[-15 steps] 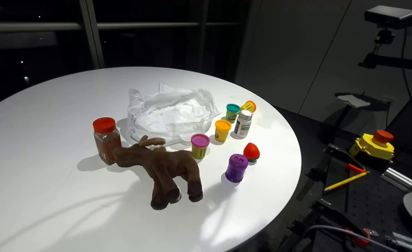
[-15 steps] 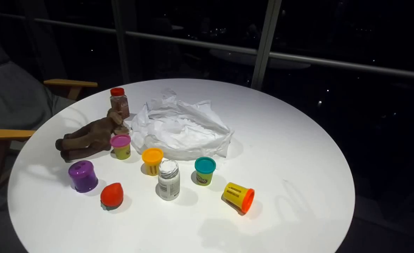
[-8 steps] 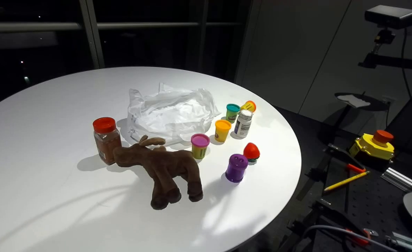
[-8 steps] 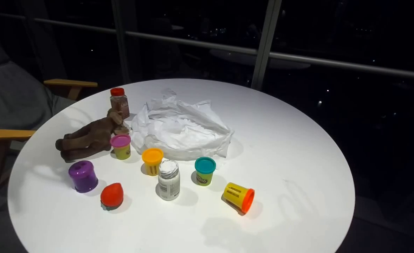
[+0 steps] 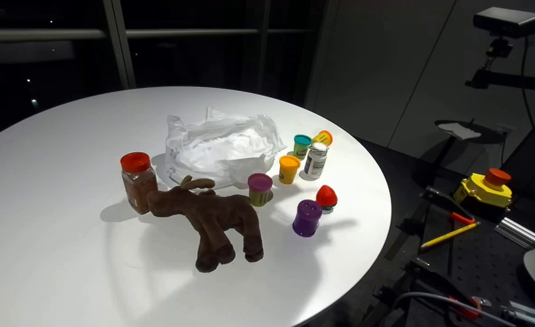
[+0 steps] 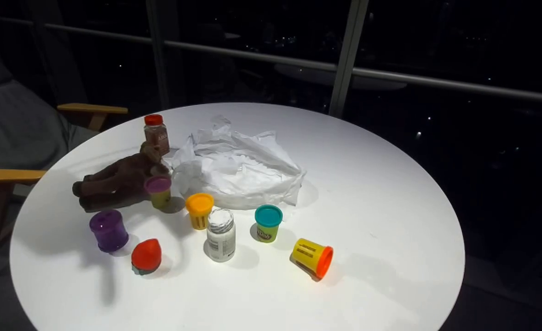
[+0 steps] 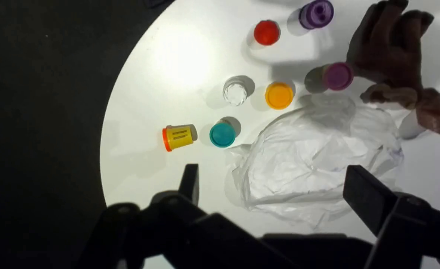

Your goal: Put all the objects on the table into the white plastic bag

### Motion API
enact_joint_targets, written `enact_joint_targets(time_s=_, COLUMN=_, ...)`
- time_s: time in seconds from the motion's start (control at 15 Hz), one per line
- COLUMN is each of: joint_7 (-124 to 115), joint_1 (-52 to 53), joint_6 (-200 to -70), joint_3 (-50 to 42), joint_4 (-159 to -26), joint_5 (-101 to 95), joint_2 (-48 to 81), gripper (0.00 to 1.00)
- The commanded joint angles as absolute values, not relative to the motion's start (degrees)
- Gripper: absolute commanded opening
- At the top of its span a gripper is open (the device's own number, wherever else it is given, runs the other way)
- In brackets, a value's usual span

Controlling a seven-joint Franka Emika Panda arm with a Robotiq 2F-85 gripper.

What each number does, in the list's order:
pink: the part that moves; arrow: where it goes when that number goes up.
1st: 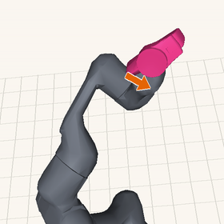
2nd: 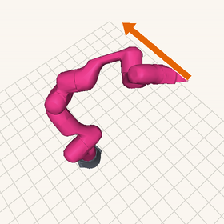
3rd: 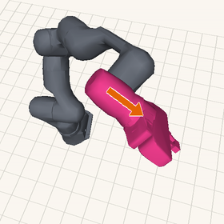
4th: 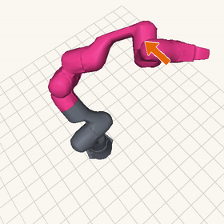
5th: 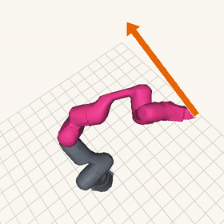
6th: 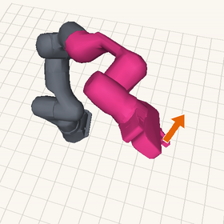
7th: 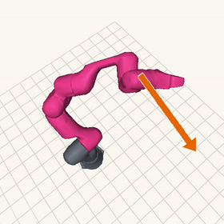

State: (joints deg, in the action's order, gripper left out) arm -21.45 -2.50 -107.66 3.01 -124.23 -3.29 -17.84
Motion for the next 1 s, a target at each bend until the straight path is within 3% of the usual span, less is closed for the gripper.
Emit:
enact_joint_targets(time_s=0.0, joint_7=-24.4, joint_1=-5.2, joint_6=-118.4, joint_3=0.2, joint_4=-128.5, joint_5=-2.5, joint_2=-16.5, gripper=1.00)
enact_joint_targets(time_s=0.6, joint_7=-27.9, joint_1=-9.7, joint_6=-142.3, joint_3=-4.5, joint_4=-142.3, joint_5=1.5, joint_2=-12.1, gripper=1.00)
enact_joint_targets(time_s=0.93, joint_7=-29.1, joint_1=-10.3, joint_6=-145.7, joint_3=-5.7, joint_4=-144.9, joint_5=5.2, joint_2=-6.7, gripper=1.00)
